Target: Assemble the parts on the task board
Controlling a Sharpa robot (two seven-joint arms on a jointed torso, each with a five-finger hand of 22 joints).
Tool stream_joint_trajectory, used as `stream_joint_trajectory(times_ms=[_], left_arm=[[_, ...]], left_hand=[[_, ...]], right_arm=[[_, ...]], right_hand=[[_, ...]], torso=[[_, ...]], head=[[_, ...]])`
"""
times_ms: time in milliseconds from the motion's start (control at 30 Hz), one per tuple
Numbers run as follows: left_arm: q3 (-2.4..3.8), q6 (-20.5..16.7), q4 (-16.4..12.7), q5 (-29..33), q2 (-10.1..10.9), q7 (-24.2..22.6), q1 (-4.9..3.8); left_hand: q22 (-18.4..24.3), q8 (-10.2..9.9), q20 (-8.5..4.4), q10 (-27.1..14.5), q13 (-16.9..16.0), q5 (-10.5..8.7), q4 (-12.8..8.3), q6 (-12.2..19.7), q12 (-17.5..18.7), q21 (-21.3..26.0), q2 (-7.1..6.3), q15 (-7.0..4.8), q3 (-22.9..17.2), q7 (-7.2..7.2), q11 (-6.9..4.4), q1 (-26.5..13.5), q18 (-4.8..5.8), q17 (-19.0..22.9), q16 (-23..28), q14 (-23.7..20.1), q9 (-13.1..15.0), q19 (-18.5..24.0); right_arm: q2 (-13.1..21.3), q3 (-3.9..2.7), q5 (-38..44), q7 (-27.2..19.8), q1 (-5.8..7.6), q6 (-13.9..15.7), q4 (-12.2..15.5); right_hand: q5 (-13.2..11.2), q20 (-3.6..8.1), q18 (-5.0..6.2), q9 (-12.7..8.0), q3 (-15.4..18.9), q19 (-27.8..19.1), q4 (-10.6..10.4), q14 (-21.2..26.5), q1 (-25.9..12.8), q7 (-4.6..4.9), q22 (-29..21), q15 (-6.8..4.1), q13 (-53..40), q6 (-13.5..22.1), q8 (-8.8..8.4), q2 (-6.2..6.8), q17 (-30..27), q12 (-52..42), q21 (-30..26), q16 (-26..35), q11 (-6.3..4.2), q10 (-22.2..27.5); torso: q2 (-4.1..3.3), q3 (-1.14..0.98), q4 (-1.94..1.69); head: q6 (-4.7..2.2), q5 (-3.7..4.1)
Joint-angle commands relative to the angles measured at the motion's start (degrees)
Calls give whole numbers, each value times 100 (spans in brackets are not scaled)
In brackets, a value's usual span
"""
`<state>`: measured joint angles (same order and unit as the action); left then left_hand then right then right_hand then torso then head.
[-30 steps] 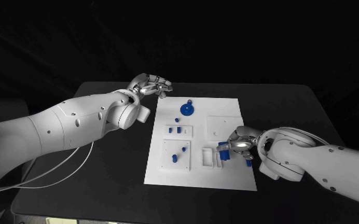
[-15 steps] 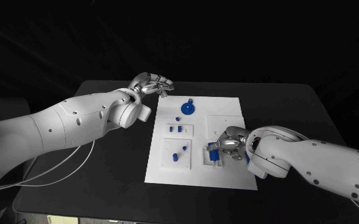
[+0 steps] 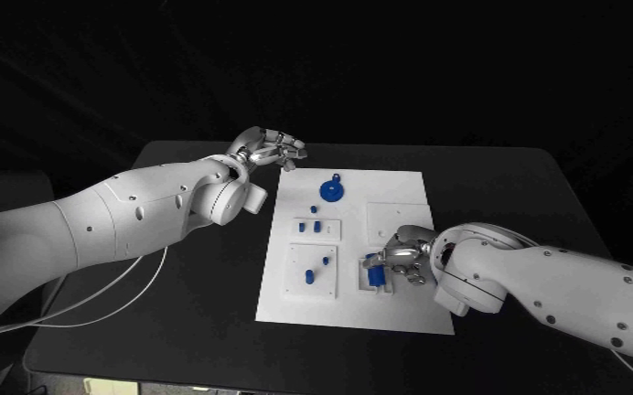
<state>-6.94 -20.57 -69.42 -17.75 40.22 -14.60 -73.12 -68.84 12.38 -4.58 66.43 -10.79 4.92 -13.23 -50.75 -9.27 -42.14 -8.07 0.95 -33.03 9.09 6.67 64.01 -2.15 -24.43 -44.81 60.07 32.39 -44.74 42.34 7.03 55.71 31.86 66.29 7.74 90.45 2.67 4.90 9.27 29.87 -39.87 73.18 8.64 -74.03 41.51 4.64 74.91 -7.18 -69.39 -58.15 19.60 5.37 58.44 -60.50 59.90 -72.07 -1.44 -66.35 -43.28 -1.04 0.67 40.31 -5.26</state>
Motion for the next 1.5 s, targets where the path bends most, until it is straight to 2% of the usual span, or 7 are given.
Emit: stream_joint_trajectory(times_ms=[33, 867, 967, 1033, 1133, 1233, 1500], left_arm=[[4, 61, -17, 29, -9, -42, -4], [4, 61, -26, 29, 10, -43, -4], [4, 56, -24, 29, 10, -43, -5], [4, 61, -28, 29, 12, -44, -5], [4, 58, -27, 29, 12, -40, -5], [4, 53, -26, 29, 14, -43, -5], [4, 30, -20, 30, 7, -55, -5]], left_hand=[[-9, 29, -2, -38, 1, -28, 34, 2, -26, 26, 29, 9, 0, 46, 2, -44, -37, -9, 28, 16, -7, 18], [-15, 34, -3, -41, 1, -28, 37, 5, -28, 31, 29, 9, 0, 46, 2, -43, -38, -21, 35, 16, -11, 19], [-16, 35, -3, -42, 1, -28, 38, 5, -29, 32, 28, 9, 0, 46, 2, -43, -38, -23, 36, 16, -12, 19], [-17, 35, -3, -42, 1, -28, 38, 5, -29, 32, 28, 9, 0, 46, 2, -43, -38, -23, 36, 16, -12, 19], [-17, 35, -3, -42, 1, -28, 39, 6, -29, 32, 28, 9, 0, 46, 2, -43, -38, -25, 37, 16, -13, 19], [-18, 35, -3, -43, 1, -28, 39, 6, -29, 33, 28, 9, 0, 47, 3, -43, -38, -26, 37, 17, -13, 19], [-20, 36, -3, -44, 1, -29, 40, 9, -30, 34, 26, 9, 1, 47, 3, -43, -38, -29, 39, 17, -15, 19]], right_arm=[[-20, 10, 32, 47, -9, -168, 18], [-78, 31, 70, 51, -43, -169, -15], [-93, 36, 72, 6, -52, -158, -27], [-100, 37, 438, -31, -64, -203, -10], [-101, 39, 459, -45, -67, -202, -8], [-101, 40, 550, -55, -68, -194, -4], [-84, 40, 560, -71, -73, -122, 1]], right_hand=[[13, -34, 573, 0, 8, 11, 32, -22, -46, 24, 94, -29, -2, -64, -38, 4, 6, 4, 21, 30, -4, -16], [13, -26, 573, 3, 50, 4, 34, -21, -221, 28, 83, -27, -5, -58, -62, 140, 16, 16, 18, 51, -1, -1], [13, -26, 573, 4, 128, -1, 54, -19, -296, 32, 83, -25, -6, -45, -73, 235, 19, 20, 18, 57, 4, 8], [13, -24, 573, 1, 252, -11, 104, -12, -373, 42, 84, -19, -7, -12, -93, 407, 22, 29, 17, 65, 13, 28], [8, -18, 573, 8, 538, -38, 215, 3, -521, 50, 86, -11, -15, 23, -107, 557, 29, 34, 13, 76, 24, 62], [17, 31, 573, 34, 987, -100, 521, 31, -616, 40, 77, -20, -26, 55, -116, 469, 44, 43, -19, 99, 18, 107], [17, 62, 573, 49, 1175, -106, 703, 28, -636, 39, 60, -26, -20, 58, -126, 378, 55, 54, -46, 122, 8, 107]], torso=[[1, 0, 0], [0, -1, 3], [2, -1, 1], [2, -2, 2], [0, -5, 1], [1, -3, 0], [1, -5, 3]], head=[[3, -7], [25, -32], [31, -31], [33, -36], [36, -43], [39, -42], [47, -46]])
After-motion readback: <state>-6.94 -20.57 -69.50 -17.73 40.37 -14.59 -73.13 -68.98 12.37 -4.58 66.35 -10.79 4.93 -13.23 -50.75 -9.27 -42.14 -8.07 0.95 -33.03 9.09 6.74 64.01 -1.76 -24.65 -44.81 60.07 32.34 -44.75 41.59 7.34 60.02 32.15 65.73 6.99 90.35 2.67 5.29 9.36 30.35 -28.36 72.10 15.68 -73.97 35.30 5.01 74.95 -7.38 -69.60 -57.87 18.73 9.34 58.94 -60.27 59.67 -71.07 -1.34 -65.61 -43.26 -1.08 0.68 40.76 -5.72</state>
